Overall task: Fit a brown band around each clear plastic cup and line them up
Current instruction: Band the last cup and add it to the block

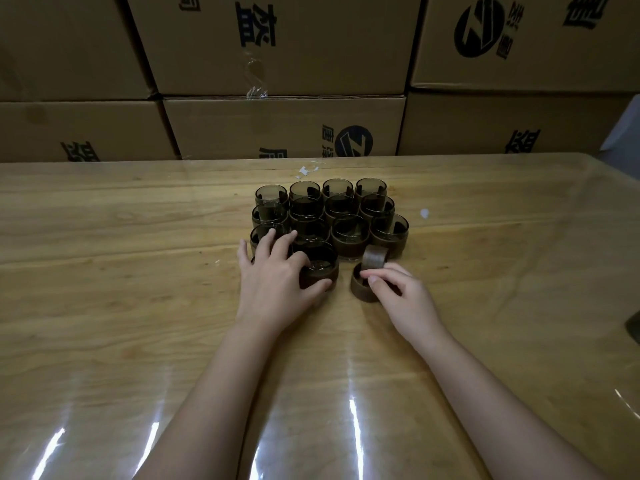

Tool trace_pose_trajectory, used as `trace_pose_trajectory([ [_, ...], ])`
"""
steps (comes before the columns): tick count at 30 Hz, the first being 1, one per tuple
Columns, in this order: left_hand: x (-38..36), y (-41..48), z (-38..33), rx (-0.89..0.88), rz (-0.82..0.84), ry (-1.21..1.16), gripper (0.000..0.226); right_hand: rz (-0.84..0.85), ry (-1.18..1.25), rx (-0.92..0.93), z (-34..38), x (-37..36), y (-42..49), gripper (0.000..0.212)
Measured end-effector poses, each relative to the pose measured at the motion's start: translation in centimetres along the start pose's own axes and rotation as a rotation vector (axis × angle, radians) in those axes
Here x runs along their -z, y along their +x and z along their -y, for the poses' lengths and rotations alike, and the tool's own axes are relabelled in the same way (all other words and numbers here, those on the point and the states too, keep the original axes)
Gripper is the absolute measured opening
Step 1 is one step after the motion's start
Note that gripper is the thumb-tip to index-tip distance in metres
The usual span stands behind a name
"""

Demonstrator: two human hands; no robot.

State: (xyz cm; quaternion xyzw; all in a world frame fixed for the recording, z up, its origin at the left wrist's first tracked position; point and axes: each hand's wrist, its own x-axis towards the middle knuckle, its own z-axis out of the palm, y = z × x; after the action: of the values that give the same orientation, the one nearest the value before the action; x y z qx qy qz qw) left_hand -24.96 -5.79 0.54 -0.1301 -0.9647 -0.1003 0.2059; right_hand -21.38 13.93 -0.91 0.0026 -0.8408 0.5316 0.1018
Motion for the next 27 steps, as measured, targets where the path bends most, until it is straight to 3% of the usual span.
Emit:
trace_pose_trajectory([
  [4,-0.1,-0.1,-0.1,-0.038,-0.042,0.063,0.053,-0.031,0.075,-0.018,0.1,0.0,-0.2,0.024],
  [15,-0.6,-1.0,-0.2,-0.151,-0.217,0.040,0.031,-0.029,0.125,-0.046,0.0,0.2,-0.2,0.036],
  [20,-0.7,-1.3,-0.2,-0.181,-0.231,0.039,0.035,-0.082,0.200,-0.043,0.1,0.4,-0.2,0.037],
  [27,-0.4,-2.3,-1.9,-0.330,-0.338,-0.113,0.023,-0.154,0.237,-0.055,-0.1,0.4,-0.2,0.031],
])
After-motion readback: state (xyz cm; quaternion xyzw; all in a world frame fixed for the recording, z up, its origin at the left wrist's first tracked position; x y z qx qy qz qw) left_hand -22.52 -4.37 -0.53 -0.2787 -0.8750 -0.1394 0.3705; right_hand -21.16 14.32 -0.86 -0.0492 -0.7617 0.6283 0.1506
